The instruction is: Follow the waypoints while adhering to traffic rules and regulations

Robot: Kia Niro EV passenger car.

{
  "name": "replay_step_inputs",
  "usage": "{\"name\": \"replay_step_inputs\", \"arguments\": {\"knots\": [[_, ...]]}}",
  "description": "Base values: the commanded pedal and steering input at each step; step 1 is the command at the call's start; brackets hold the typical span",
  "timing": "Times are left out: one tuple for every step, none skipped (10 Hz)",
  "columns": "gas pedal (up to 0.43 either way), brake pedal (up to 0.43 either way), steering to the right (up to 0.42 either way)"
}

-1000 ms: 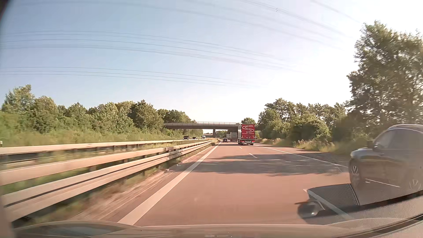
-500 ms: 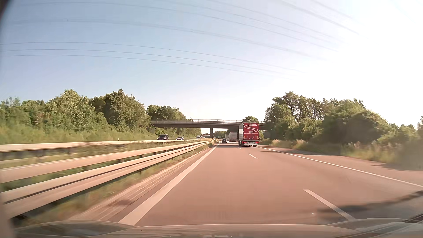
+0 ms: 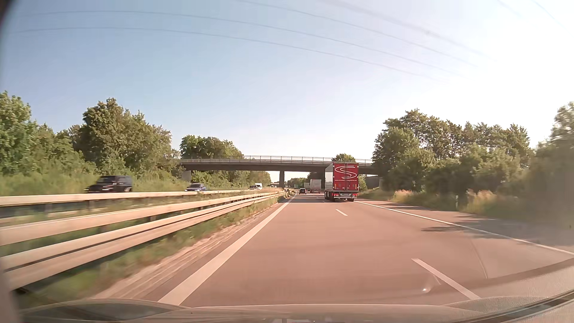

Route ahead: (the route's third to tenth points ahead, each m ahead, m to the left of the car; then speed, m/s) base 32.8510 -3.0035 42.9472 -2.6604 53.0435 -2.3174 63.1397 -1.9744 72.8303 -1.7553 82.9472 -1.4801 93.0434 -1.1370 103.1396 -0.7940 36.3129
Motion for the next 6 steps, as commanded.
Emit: {"name": "replay_step_inputs", "arguments": {"knots": [[0.409, 0.012, -0.001], [0.409, 0.012, -0.001], [0.409, 0.012, -0.002], [0.409, 0.012, -0.003], [0.409, 0.012, -0.003], [0.409, 0.012, -0.003]]}}
